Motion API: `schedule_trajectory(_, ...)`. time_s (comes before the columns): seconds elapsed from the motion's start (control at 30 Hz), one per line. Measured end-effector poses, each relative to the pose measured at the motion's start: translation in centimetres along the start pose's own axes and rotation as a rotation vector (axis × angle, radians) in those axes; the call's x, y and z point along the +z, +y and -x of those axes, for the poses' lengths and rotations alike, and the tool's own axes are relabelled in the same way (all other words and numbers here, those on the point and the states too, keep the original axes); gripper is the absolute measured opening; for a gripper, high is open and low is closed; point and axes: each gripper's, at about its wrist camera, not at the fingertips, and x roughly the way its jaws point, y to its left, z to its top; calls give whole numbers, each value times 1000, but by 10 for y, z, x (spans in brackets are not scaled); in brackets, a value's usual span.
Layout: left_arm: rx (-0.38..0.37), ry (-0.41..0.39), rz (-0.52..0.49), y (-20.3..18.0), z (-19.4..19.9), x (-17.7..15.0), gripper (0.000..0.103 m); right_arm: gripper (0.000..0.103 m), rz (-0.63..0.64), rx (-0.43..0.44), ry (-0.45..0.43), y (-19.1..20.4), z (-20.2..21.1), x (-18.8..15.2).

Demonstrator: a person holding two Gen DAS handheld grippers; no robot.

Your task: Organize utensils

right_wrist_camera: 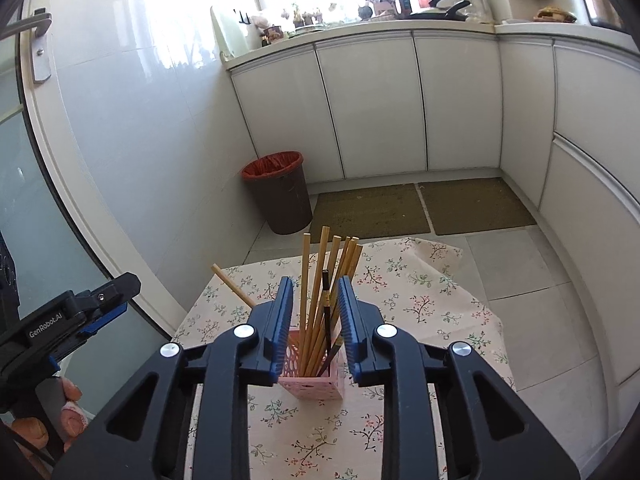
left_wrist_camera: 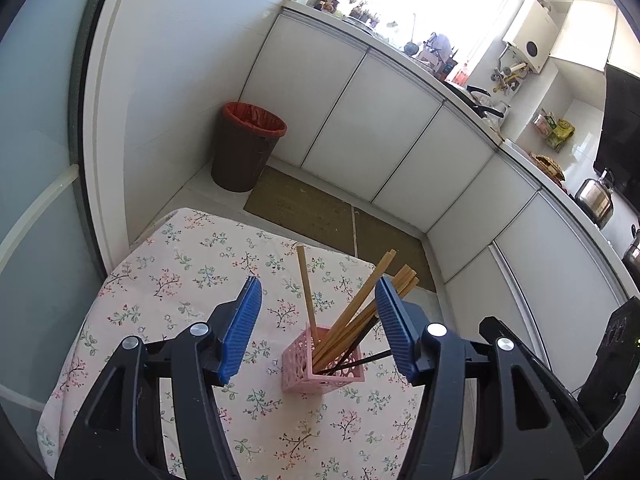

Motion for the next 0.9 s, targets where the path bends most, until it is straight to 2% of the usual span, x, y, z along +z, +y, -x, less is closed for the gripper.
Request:
schedule_trajectory(0.13, 53, -52, -74, -17, 9, -8, 73, 40, -4, -35, -21, -1, 13, -5)
schedule_trajectory(0.2, 84, -78, -110, -24, 15, -10, 88, 55, -19, -52, -36, -3, 20, -9)
schedule_trajectory(0.27, 116, -113, -144, -34, 25, -14, 96, 67, -32, -79, -56, -6, 28, -13)
schedule_trajectory(0.4, 196, -191, -207, -50, 46, -26, 96, 85, -50, -139, -78, -12, 47, -22)
schedule_trajectory(0.5, 232, -199, -231, -57, 57, -43, 96, 95, -68, -185, -78, -18, 63, -31)
schedule_trajectory(0.57, 248, -211, -213, -57, 67, -56, 96, 96, -61, -233, -79, -19, 75, -41)
schedule_trajectory(0.67, 211, -196, -198, -61, 89, -73, 96, 96, -57, -275, -66, -20, 91, -54)
schedule_trajectory(0.73, 187, -185, -218, -67, 100, -83, 96, 96, -96, -266, -45, -24, 104, -62)
schedule_trajectory(0.9, 215, -156, -266, -77, 115, -100, 96, 96, -124, -235, -28, -23, 134, -73)
